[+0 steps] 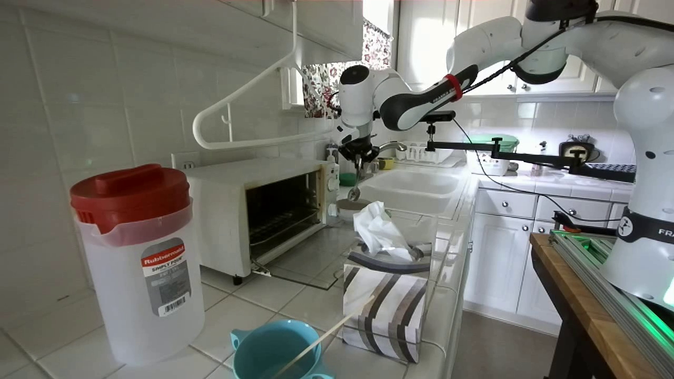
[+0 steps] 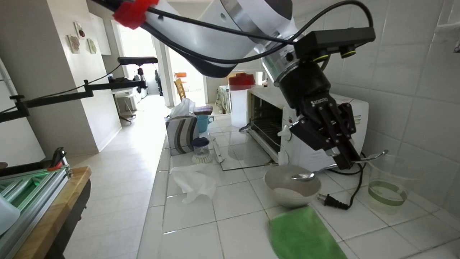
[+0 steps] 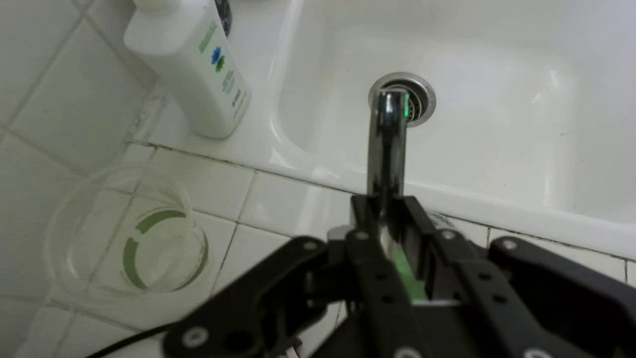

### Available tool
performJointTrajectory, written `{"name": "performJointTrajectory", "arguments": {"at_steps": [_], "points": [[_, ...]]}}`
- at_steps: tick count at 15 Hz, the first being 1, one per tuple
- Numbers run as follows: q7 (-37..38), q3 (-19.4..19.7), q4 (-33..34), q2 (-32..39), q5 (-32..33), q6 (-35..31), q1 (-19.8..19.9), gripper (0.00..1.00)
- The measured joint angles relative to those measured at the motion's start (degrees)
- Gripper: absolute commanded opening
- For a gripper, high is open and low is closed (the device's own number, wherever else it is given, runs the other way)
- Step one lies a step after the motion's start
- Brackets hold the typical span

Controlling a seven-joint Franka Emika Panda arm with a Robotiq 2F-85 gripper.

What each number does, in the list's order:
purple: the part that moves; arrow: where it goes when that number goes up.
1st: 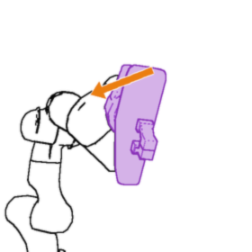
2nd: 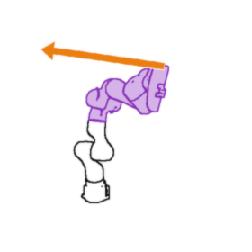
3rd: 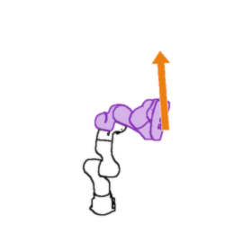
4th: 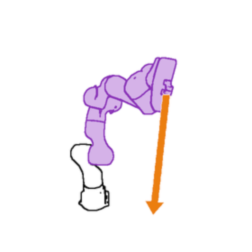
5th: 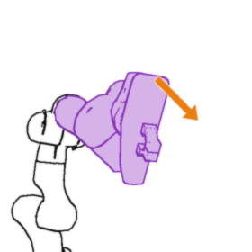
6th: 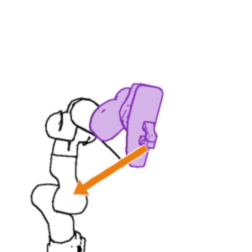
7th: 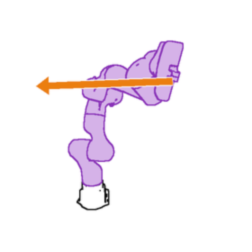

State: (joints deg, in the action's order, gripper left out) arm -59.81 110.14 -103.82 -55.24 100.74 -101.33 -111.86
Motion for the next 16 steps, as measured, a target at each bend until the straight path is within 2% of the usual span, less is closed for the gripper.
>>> {"name": "performJointTrajectory", "arguments": {"at_steps": [16], "points": [[-0.02,0.89,-0.70,-0.93,1.11,1.33,-3.77,0.05]]}}
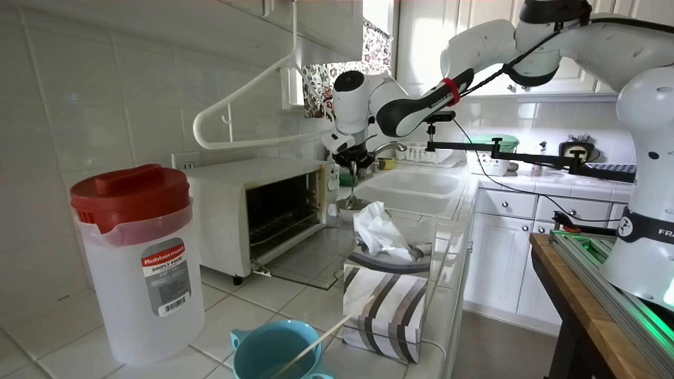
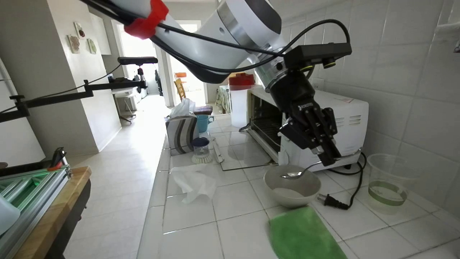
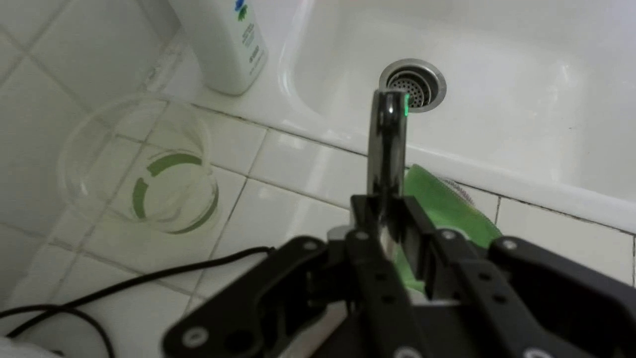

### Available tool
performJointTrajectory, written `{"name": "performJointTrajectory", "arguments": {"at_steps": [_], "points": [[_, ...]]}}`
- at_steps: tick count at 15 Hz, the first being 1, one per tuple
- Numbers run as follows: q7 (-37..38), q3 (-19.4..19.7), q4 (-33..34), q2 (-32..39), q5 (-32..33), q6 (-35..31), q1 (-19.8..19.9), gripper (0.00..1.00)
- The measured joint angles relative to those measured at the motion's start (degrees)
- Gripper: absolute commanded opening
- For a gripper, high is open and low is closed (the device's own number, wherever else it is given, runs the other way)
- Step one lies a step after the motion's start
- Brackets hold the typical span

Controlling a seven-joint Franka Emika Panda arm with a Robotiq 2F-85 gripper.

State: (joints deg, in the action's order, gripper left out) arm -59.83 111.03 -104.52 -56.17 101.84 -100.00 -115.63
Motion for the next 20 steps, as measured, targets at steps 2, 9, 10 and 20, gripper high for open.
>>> {"name": "performJointTrajectory", "arguments": {"at_steps": [2,9,10,20], "points": [[-0.01,0.00,-0.73,0.00,0.31,0.44,-0.67,0.05],[-0.61,-0.03,-3.58,0.59,3.84,4.34,-1.71,0.05],[-0.79,-0.03,-3.74,0.67,4.52,4.71,-1.71,0.05],[-0.98,0.82,-8.94,2.46,14.45,6.44,-1.71,0.05]]}}
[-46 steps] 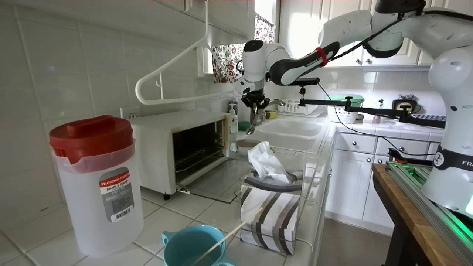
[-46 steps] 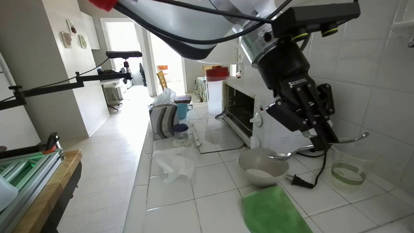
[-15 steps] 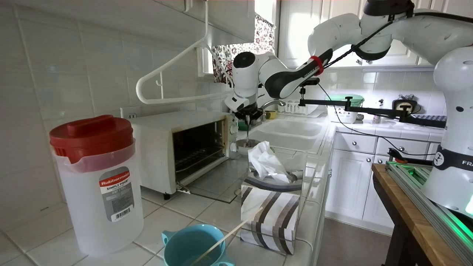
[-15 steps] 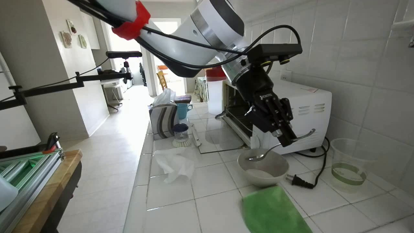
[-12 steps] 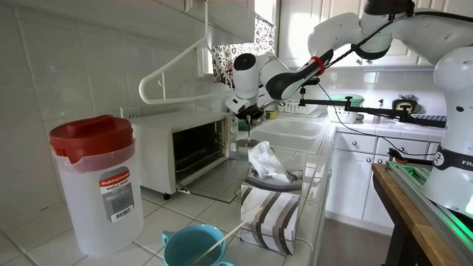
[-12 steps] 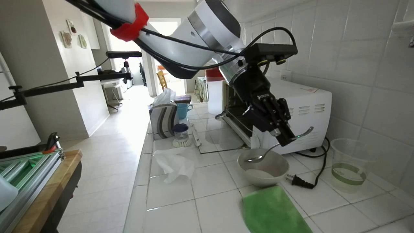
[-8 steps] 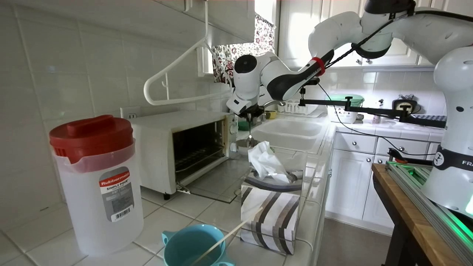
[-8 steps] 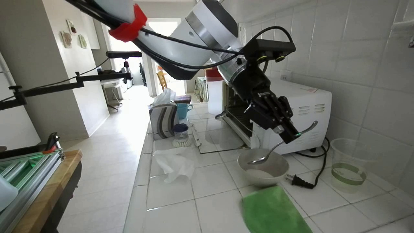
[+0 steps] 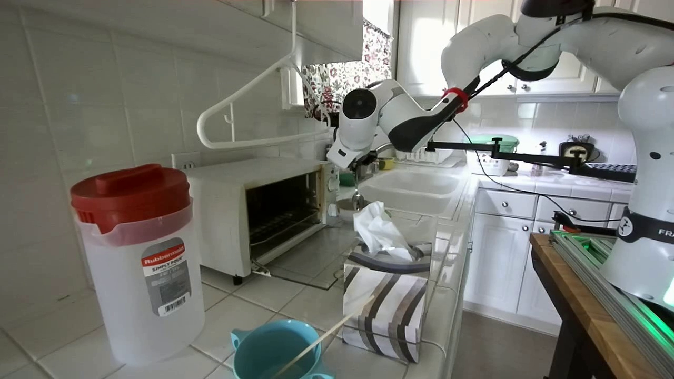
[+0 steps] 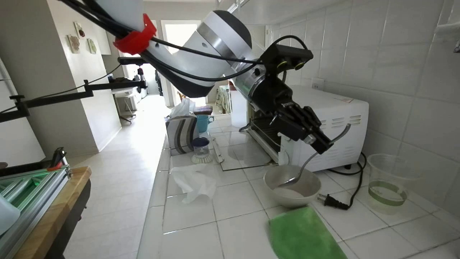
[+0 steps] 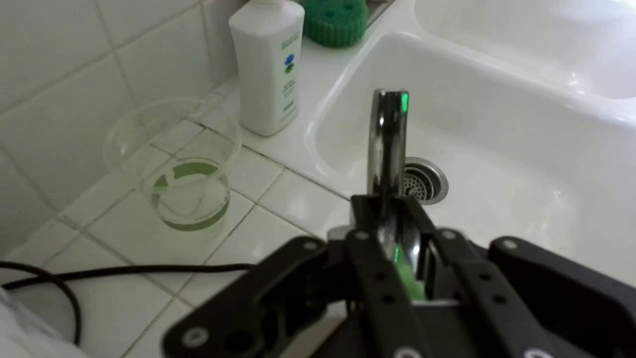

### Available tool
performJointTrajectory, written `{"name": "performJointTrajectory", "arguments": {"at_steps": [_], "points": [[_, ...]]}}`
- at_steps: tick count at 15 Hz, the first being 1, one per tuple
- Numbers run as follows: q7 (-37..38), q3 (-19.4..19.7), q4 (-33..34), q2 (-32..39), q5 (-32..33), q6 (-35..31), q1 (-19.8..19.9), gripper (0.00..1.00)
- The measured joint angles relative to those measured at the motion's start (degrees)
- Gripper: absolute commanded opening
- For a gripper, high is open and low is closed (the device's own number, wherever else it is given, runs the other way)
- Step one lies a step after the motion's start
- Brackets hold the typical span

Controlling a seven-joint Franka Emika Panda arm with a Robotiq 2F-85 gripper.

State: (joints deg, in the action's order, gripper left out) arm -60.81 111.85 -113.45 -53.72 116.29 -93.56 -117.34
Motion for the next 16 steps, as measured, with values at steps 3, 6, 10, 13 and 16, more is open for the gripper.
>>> {"name": "performJointTrajectory", "arguments": {"at_steps": [3,6,10,13,16], "points": [[0.60,0.71,-1.59,0.00,2.51,-0.09,0.00,0.05],[1.27,1.00,-2.30,0.01,4.74,-0.14,0.00,0.05],[3.00,1.29,-3.64,0.42,9.04,-0.15,0.00,0.05],[4.81,2.18,-5.24,0.77,11.15,-0.14,0.01,0.05],[6.52,3.23,-6.50,0.80,12.79,-0.20,0.01,0.05]]}}
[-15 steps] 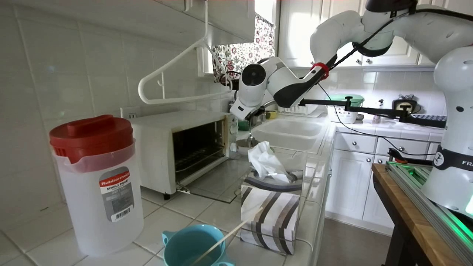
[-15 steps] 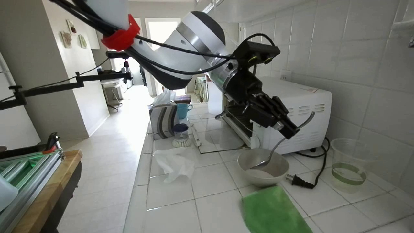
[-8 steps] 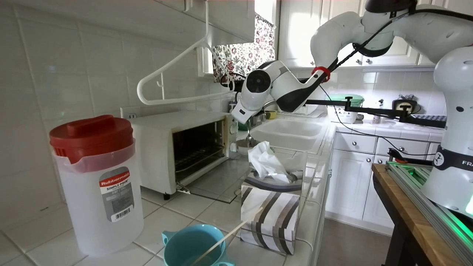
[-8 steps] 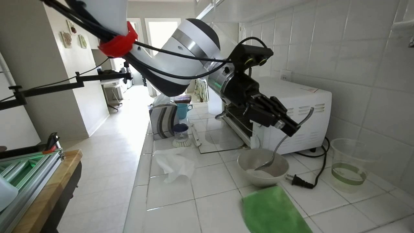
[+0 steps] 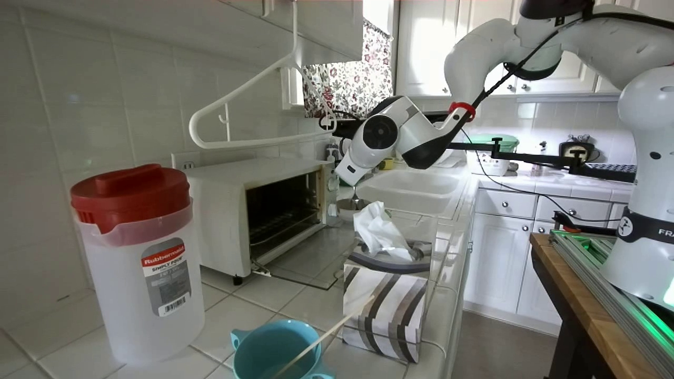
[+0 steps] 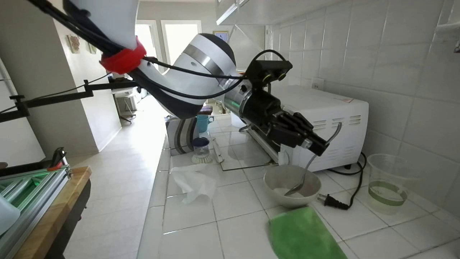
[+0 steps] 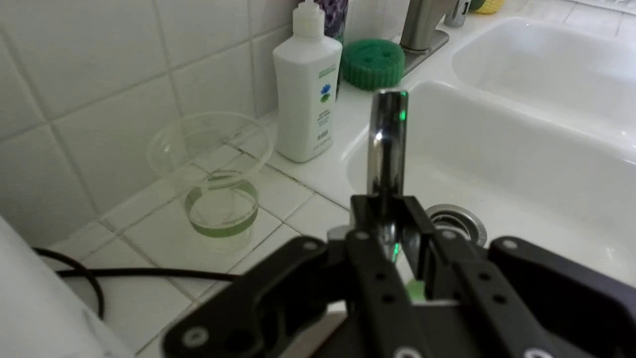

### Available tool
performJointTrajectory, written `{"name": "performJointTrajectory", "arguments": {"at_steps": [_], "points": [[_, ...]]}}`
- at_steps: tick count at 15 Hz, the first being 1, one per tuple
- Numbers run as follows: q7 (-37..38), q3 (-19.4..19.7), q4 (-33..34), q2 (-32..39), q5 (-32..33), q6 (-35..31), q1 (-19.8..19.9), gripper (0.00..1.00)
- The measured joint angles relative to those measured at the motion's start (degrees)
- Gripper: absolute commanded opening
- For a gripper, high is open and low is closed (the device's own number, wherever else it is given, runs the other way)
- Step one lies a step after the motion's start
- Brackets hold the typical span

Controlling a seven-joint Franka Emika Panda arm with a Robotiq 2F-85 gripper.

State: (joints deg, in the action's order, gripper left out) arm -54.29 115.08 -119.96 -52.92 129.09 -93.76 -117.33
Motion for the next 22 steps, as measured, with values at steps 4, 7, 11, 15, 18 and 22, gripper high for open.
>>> {"name": "performJointTrajectory", "arguments": {"at_steps": [4,7,11,15,18,22], "points": [[1.51,0.41,-0.99,0.01,1.03,-0.02,0.00,0.05],[1.82,0.41,-1.12,0.02,1.09,-0.14,0.00,0.05],[2.11,0.43,-1.84,0.04,1.10,-0.26,0.00,0.05],[2.55,0.41,-2.65,0.10,1.10,-0.36,0.00,0.05],[2.74,0.34,-2.65,0.11,1.10,-0.76,0.00,0.05],[3.23,0.30,-2.64,0.11,1.10,-0.92,-0.03,0.05]]}}
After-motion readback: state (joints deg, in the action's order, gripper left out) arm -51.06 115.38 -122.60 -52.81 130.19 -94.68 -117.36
